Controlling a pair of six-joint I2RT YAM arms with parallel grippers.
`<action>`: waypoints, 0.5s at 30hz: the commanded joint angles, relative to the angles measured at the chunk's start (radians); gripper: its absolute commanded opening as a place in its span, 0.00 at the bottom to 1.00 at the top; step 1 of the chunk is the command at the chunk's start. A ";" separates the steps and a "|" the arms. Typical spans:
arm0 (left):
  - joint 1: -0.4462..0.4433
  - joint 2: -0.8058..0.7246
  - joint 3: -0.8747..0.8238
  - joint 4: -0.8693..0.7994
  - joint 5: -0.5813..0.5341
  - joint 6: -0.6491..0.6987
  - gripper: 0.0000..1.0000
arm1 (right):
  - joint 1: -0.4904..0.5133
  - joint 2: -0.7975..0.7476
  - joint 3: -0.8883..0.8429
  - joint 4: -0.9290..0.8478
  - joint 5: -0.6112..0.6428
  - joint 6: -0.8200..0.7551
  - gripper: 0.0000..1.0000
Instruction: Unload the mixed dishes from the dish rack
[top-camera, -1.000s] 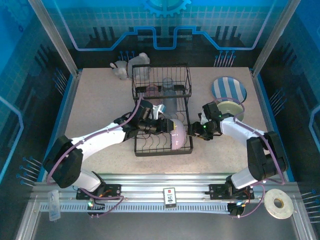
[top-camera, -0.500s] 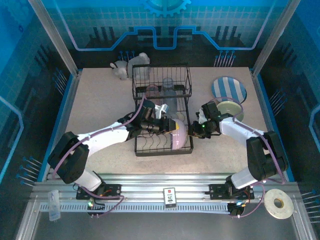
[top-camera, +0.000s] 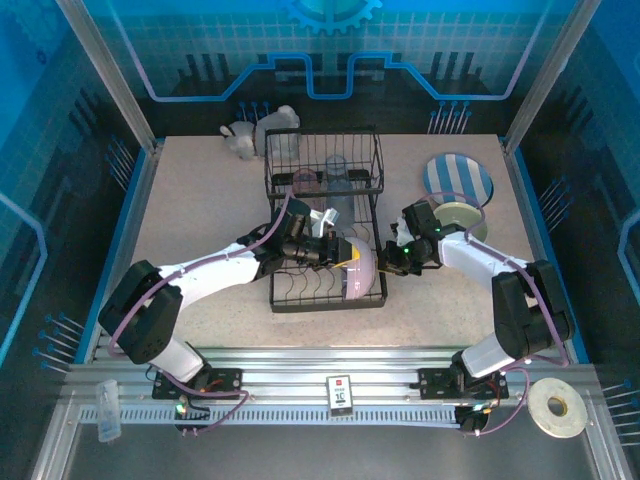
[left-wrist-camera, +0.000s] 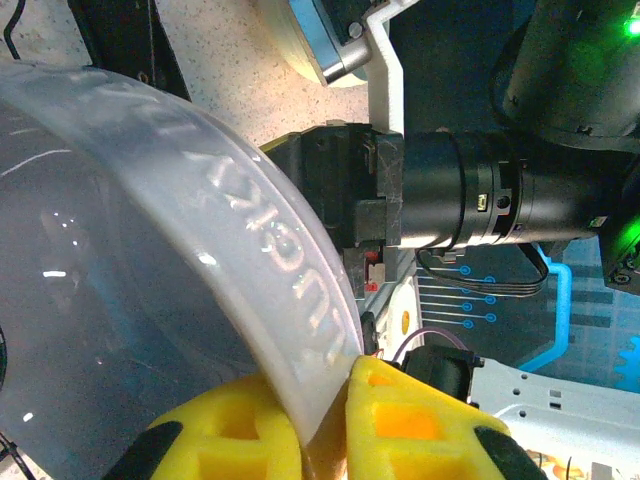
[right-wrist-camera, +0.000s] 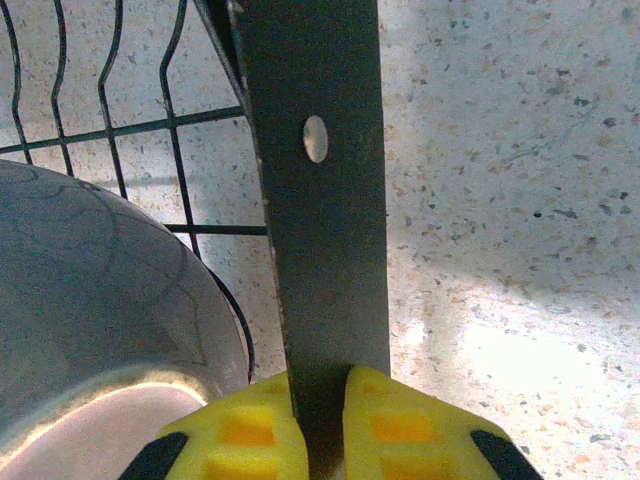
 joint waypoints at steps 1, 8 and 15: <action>-0.013 0.024 0.006 0.004 0.002 0.093 0.00 | 0.005 0.051 -0.007 -0.004 0.040 0.004 0.00; -0.019 -0.037 -0.074 0.097 -0.001 0.213 0.00 | 0.007 0.054 -0.001 0.005 0.026 0.011 0.00; -0.051 -0.092 -0.072 0.078 -0.002 0.350 0.00 | 0.006 0.042 -0.001 -0.002 0.022 0.009 0.00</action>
